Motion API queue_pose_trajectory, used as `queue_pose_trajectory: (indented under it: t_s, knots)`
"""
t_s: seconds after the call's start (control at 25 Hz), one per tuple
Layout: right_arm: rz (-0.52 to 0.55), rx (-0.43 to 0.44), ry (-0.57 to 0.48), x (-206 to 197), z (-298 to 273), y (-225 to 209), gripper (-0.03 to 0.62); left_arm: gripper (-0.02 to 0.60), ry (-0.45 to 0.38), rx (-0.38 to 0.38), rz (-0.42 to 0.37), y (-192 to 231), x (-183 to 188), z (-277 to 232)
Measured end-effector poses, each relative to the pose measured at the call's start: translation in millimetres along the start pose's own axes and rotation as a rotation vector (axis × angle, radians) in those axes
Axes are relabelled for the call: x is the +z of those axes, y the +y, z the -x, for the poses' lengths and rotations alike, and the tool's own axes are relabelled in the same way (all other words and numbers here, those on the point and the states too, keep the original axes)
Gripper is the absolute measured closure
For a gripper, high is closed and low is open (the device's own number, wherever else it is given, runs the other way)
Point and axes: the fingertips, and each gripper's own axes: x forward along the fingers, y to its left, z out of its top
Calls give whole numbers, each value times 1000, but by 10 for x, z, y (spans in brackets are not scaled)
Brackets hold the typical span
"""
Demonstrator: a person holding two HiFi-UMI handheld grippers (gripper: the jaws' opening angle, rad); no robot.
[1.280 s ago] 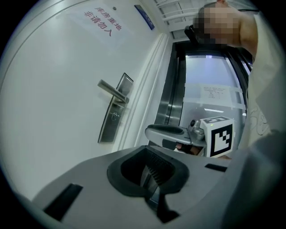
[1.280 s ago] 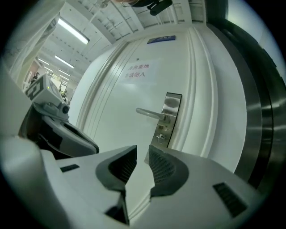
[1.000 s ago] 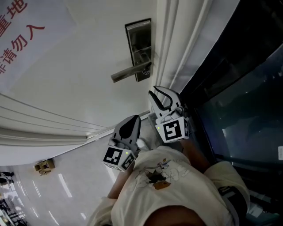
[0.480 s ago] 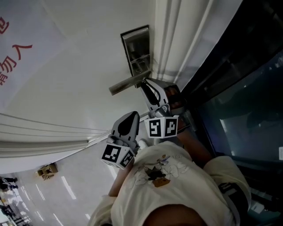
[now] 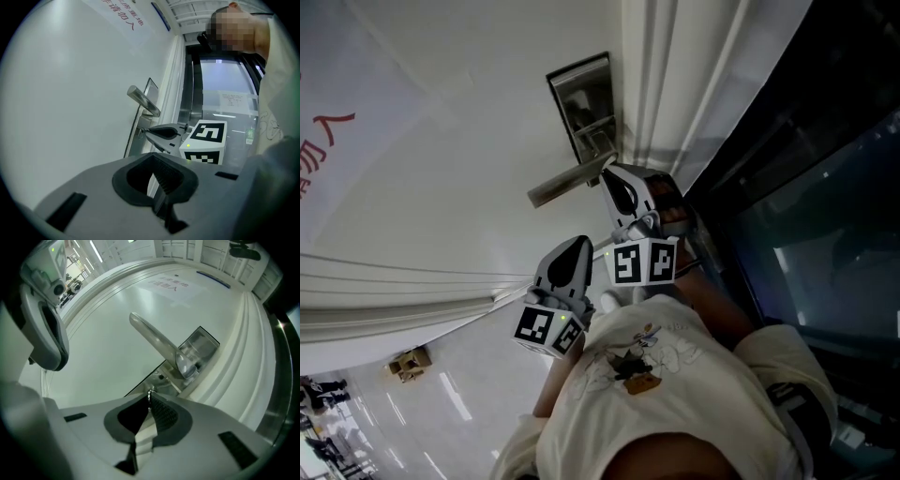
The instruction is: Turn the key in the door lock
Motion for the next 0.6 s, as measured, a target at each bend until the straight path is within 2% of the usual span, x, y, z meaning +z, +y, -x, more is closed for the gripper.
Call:
queue_pose_trajectory:
  t_s: [0.24,0.44,0.6]
  knots:
    - [-117,5,-8,-6,-2,-12,571,578,5,-17,-15,-1,-10,-28]
    - [-360,54,-40,-8,1,-43,571,578,12,-21,-9,5,1,-53]
    - [-493,79,-77,-10,-6,-49,569,578,12,-38,-25,-19,-25,-81]
